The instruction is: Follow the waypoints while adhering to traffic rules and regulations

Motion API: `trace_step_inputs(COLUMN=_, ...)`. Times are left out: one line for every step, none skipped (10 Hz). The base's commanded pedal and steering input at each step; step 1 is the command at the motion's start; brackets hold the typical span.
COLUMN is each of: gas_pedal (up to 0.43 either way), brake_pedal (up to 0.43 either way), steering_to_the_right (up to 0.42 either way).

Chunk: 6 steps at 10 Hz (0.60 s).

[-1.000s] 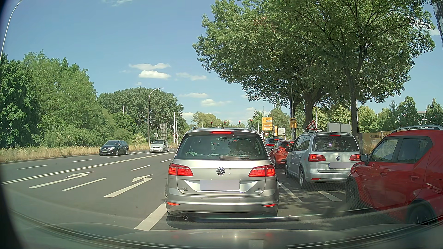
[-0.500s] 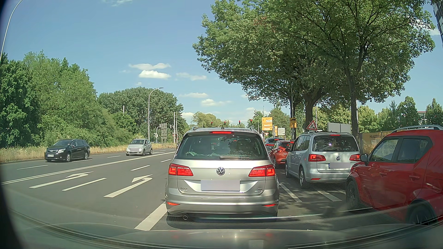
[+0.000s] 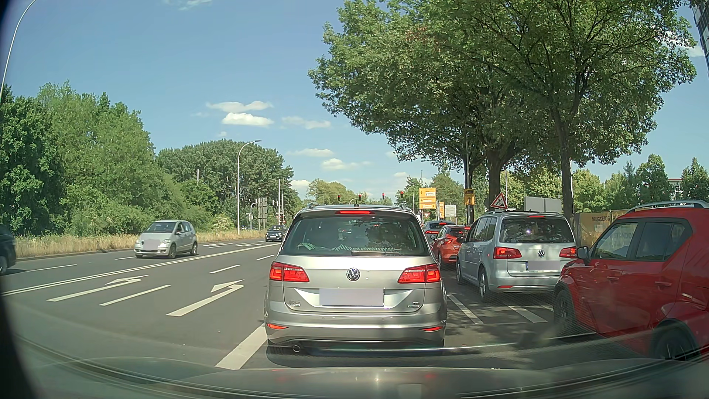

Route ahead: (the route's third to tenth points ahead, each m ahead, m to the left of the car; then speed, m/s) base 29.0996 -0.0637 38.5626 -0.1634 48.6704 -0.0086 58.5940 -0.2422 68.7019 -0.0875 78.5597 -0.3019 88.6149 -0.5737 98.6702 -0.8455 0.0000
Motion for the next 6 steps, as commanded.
trace_step_inputs(gas_pedal=0.000, brake_pedal=0.311, steering_to_the_right=-0.002)
trace_step_inputs(gas_pedal=0.000, brake_pedal=0.311, steering_to_the_right=-0.002)
trace_step_inputs(gas_pedal=0.000, brake_pedal=0.311, steering_to_the_right=-0.002)
trace_step_inputs(gas_pedal=0.000, brake_pedal=0.311, steering_to_the_right=-0.002)
trace_step_inputs(gas_pedal=0.000, brake_pedal=0.311, steering_to_the_right=-0.002)
trace_step_inputs(gas_pedal=0.000, brake_pedal=0.311, steering_to_the_right=-0.002)
